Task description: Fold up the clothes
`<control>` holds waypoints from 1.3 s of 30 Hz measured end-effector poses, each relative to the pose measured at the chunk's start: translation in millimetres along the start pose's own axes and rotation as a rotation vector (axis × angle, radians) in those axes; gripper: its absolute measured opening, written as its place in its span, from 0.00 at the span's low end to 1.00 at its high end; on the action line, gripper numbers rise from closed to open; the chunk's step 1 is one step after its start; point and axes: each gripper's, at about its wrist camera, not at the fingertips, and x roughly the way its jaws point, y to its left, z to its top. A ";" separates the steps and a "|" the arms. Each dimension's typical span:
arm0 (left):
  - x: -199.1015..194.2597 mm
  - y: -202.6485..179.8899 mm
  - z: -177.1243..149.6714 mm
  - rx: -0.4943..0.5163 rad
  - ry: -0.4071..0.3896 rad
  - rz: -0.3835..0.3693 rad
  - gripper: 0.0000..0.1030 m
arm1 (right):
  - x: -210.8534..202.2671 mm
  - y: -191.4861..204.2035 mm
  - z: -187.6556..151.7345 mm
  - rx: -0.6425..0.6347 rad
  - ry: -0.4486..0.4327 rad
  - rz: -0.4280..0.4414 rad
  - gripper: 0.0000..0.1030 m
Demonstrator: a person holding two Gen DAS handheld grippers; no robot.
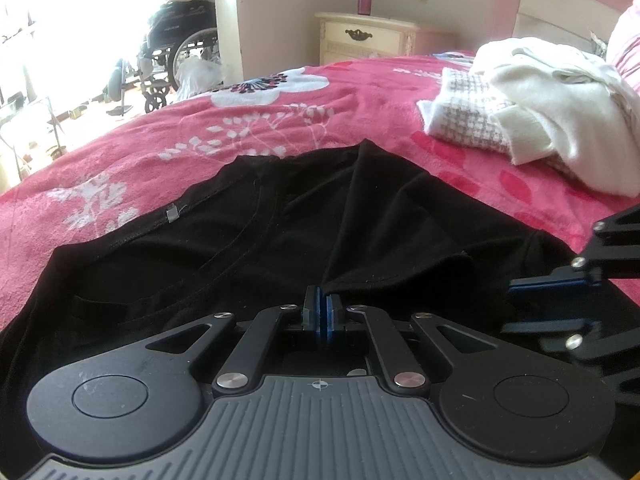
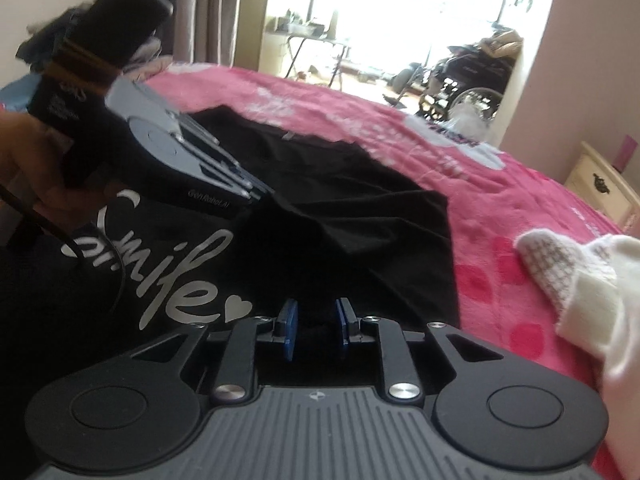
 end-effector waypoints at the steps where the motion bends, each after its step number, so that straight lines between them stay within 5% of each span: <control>1: 0.2 0.2 -0.1 -0.001 0.001 0.000 0.03 | 4.2 0.8 0.6 -0.009 0.011 0.003 0.25; 5: 0.7 0.7 -0.2 -0.002 0.000 0.000 0.03 | 13.3 -2.9 0.1 0.013 0.042 0.002 0.24; 7: 0.9 1.0 -0.7 0.002 -0.002 0.001 0.03 | 7.6 -9.8 -1.3 0.068 0.031 0.002 0.08; 13: 1.6 3.5 -1.9 0.010 -0.007 0.003 0.03 | -27.8 -19.9 -14.0 0.159 -0.041 -0.095 0.06; 23: 1.8 -1.0 -2.4 0.052 -0.014 0.010 0.07 | -44.3 14.2 -31.7 0.045 -0.052 -0.242 0.06; 29: -1.6 2.4 -1.7 0.058 -0.005 0.014 0.14 | -24.1 6.6 -34.5 0.120 0.046 -0.150 0.09; 33: -10.5 8.0 0.0 0.073 0.016 -0.015 0.21 | -30.6 -12.4 -37.0 0.208 0.030 -0.100 0.39; 39: -38.4 38.3 4.1 -0.011 0.008 -0.029 0.22 | -59.3 -60.4 -49.2 0.449 -0.036 0.021 0.41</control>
